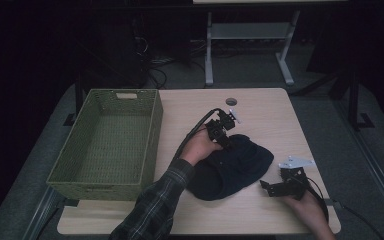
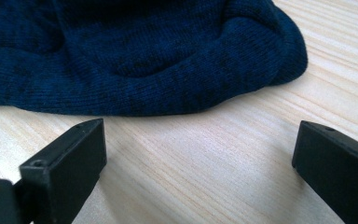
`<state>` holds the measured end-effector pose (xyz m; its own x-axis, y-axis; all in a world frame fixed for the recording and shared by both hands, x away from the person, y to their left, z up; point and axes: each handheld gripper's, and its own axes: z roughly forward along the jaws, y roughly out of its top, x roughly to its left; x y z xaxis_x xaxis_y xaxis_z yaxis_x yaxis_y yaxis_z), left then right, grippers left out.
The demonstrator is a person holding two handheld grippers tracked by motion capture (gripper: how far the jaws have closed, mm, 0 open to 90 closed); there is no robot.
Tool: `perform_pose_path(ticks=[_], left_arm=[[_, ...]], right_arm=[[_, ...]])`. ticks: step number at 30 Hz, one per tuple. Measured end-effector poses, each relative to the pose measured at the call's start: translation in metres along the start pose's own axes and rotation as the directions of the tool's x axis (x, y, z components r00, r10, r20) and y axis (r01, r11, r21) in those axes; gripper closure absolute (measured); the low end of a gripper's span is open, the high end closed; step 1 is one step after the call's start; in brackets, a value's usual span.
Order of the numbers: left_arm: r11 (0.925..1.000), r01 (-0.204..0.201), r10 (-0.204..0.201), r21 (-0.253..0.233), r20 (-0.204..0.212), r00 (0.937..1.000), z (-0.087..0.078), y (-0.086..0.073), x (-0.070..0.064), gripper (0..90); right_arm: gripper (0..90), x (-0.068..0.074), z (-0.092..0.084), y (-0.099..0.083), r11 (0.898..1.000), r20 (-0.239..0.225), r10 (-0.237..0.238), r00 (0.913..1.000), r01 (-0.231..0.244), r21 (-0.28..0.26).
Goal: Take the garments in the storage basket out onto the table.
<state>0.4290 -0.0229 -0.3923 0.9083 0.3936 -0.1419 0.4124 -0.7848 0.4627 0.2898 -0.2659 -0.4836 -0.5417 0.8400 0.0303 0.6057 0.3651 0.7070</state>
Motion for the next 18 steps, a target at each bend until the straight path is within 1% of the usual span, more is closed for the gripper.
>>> perform_pose_path(ticks=[4, 7, 10, 13, 16, 18], left_arm=[[0.9997, 0.024, -0.024, -0.011, 0.002, 0.9997, 0.01, -0.001, 0.008, 74.3], [0.9993, 0.034, -0.035, -0.016, -0.009, 0.9994, 0.019, -0.001, 0.014, 74.2], [0.9984, 0.055, -0.056, -0.012, -0.024, 0.9982, 0.03, -0.001, 0.019, 73.7], [0.9986, 0.053, -0.053, 0.002, -0.033, 0.9981, 0.038, -0.002, 0.022, 72.6], [0.9977, 0.068, -0.068, -0.007, -0.029, 0.9972, 0.042, -0.004, 0.026, 72.1], [0.9976, 0.069, -0.069, -0.005, -0.029, 0.9972, 0.043, -0.005, 0.027, 71.1]], right_arm=[[2.3, 0.0, 0.0, 0.0, 1.0, 0.001, 0.0, 1.0, 0.0, 0.003], [2.3, 0.0, 0.0, 0.0, 1.0, 0.0, 0.002, 1.0, -0.002, 0.004], [2.3, 0.0, 0.0, 0.0, 1.0, -0.001, 0.001, 1.0, -0.001, 0.004], [2.3, 0.0, 0.0, 0.0, 1.0, -0.001, -0.001, 1.0, 0.001, 0.005], [2.3, 0.0, 0.0, 0.0, 1.0, 0.0, -0.003, 1.0, 0.003, 0.003], [2.3, 0.0, 0.0, 0.0, 1.0, -0.001, -0.002, 1.0, 0.002, 0.004]])
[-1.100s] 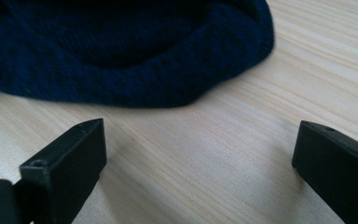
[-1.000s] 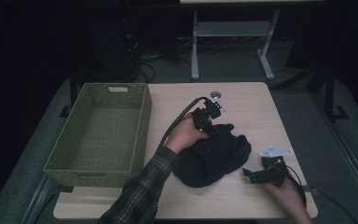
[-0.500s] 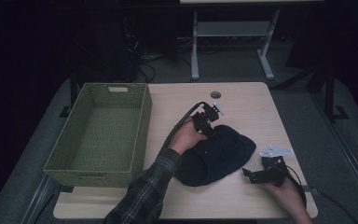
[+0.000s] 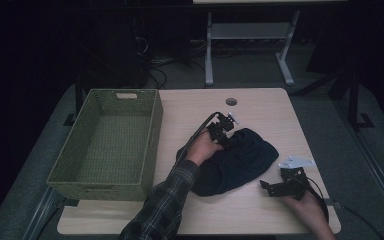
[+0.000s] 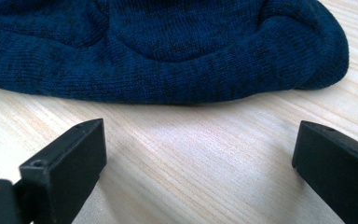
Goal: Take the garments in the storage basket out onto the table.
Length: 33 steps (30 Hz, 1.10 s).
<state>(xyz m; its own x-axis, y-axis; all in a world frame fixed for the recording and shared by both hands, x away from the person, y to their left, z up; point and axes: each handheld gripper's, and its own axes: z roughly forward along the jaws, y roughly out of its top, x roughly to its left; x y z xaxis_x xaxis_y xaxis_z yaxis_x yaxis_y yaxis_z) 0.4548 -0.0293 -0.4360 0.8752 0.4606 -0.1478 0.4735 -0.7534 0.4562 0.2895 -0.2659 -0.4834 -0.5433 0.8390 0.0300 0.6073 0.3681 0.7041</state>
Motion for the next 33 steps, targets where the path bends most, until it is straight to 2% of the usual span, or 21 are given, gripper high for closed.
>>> perform_pose_path(ticks=[2, 6, 10, 16, 22, 26, 28, 33], left_arm=[[1.0, -0.003, 0.003, 0.0, -0.009, 1.0, -0.001, 0.0, -0.001, 68.3], [0.9998, -0.007, 0.007, -0.016, -0.023, 0.9997, -0.011, 0.001, -0.001, 54.5], [0.9985, -0.038, 0.037, -0.039, -0.049, 0.9982, -0.026, 0.002, -0.003, 42.9], [0.9933, -0.052, 0.046, -0.103, -0.062, 0.997, -0.054, 0.003, -0.005, 35.2], [0.989, -0.051, 0.04, -0.139, -0.083, 0.9958, -0.082, -0.005, -0.009, 35.9], [0.9874, -0.041, 0.029, -0.153, -0.077, 0.9966, -0.094, -0.019, -0.011, 45.6], [0.9879, -0.047, 0.036, -0.148, -0.078, 0.9963, -0.098, -0.027, -0.011, 52.3], [0.9914, -0.032, 0.023, -0.127, -0.066, 0.9975, -0.101, -0.045, -0.015, 67.9]], right_arm=[[2.3, 0.0, 0.0, 0.0, 1.0, 0.0, -0.001, 1.0, 0.001, 0.0], [2.3, 0.0, 0.0, 0.0, 1.0, -0.001, 0.0, 1.0, 0.0, 0.001], [2.3, 0.0, 0.0, 0.0, 1.0, -0.001, 0.001, 1.0, -0.001, 0.0], [2.3, 0.0, 0.0, 0.0, 1.0, -0.003, 0.003, 1.0, -0.003, 0.0], [2.3, 0.0, 0.0, 0.0, 1.0, -0.002, 0.002, 1.0, -0.002, 0.001], [2.3, 0.0, 0.0, 0.0, 1.0, -0.001, 0.0, 1.0, 0.0, 0.001], [2.3, 0.0, 0.0, 0.0, 1.0, -0.001, 0.001, 1.0, -0.001, 0.001], [2.3, 0.0, 0.0, 0.0, 1.0, -0.001, 0.0, 1.0, 0.0, 0.001]])
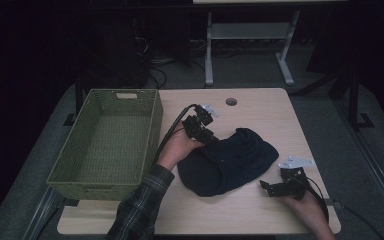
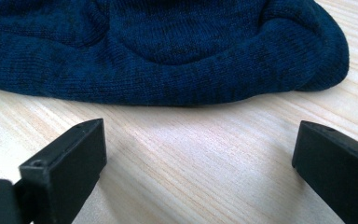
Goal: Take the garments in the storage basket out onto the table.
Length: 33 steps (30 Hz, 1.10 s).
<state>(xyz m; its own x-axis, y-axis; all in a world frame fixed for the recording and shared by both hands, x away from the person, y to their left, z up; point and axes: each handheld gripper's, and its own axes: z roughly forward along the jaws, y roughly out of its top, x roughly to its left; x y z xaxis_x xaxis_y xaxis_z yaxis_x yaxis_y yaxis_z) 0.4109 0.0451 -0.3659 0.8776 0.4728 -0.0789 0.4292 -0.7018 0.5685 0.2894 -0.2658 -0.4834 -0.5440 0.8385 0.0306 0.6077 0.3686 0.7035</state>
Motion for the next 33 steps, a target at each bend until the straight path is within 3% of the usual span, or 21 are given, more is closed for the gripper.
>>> perform_pose_path(ticks=[8, 10, 24, 33], left_arm=[[0.9983, 0.01, -0.01, 0.057, -0.009, 0.9999, 0.002, -0.021, -0.007, 89.6], [0.9972, 0.012, -0.01, 0.074, -0.026, 0.9996, 0.005, -0.026, -0.009, 89.8], [0.9893, 0.059, -0.055, 0.134, -0.029, 0.9981, 0.036, -0.056, -0.013, 89.8], [0.9783, 0.051, -0.047, 0.201, -0.025, 0.9986, 0.048, -0.066, -0.008, 89.8]], right_arm=[[2.3, 0.0, 0.0, 0.0, 1.0, 0.0, 0.0, 1.0, 0.0, 0.0], [2.3, 0.0, 0.0, 0.0, 1.0, 0.0, 0.001, 1.0, -0.001, 0.0], [2.3, 0.0, 0.0, 0.0, 1.0, 0.0, 0.0, 1.0, 0.0, 0.0], [2.3, 0.0, 0.0, 0.0, 1.0, 0.0, 0.0, 1.0, 0.0, 0.0]])
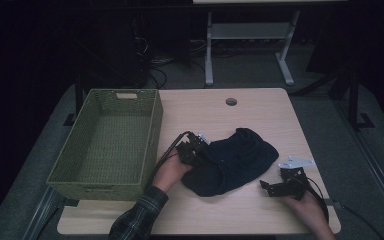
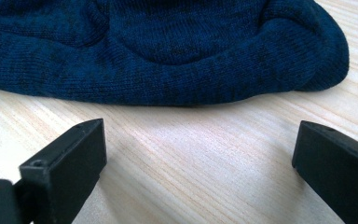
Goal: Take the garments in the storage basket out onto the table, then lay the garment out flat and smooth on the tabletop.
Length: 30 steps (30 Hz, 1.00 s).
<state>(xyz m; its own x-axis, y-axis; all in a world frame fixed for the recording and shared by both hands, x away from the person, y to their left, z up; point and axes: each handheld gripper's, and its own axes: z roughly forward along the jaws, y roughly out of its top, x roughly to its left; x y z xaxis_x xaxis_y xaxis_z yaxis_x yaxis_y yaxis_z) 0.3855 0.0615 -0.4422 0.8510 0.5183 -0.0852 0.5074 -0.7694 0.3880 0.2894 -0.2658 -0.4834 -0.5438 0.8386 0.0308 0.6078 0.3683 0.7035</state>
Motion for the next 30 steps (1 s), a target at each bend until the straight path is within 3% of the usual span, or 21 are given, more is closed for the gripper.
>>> perform_pose_path(ticks=[11, 24, 30], left_arm=[[0.9997, -0.021, 0.021, -0.013, 0.047, 0.9987, 0.0, -0.006, -0.016, 89.8], [0.9948, -0.099, 0.101, -0.025, 0.111, 0.9886, 0.0, -0.019, -0.058, 89.7], [0.9939, -0.086, 0.092, -0.07, 0.081, 0.9925, -0.022, -0.029, -0.061, 88.9]], right_arm=[[2.3, 0.0, 0.0, 0.0, 1.0, 0.0, 0.0, 1.0, 0.0, 0.0], [2.3, 0.0, 0.0, 0.0, 1.0, 0.0, 0.0, 1.0, 0.0, 0.0], [2.3, 0.0, 0.0, 0.0, 1.0, 0.0, 0.0, 1.0, 0.0, 0.0]])
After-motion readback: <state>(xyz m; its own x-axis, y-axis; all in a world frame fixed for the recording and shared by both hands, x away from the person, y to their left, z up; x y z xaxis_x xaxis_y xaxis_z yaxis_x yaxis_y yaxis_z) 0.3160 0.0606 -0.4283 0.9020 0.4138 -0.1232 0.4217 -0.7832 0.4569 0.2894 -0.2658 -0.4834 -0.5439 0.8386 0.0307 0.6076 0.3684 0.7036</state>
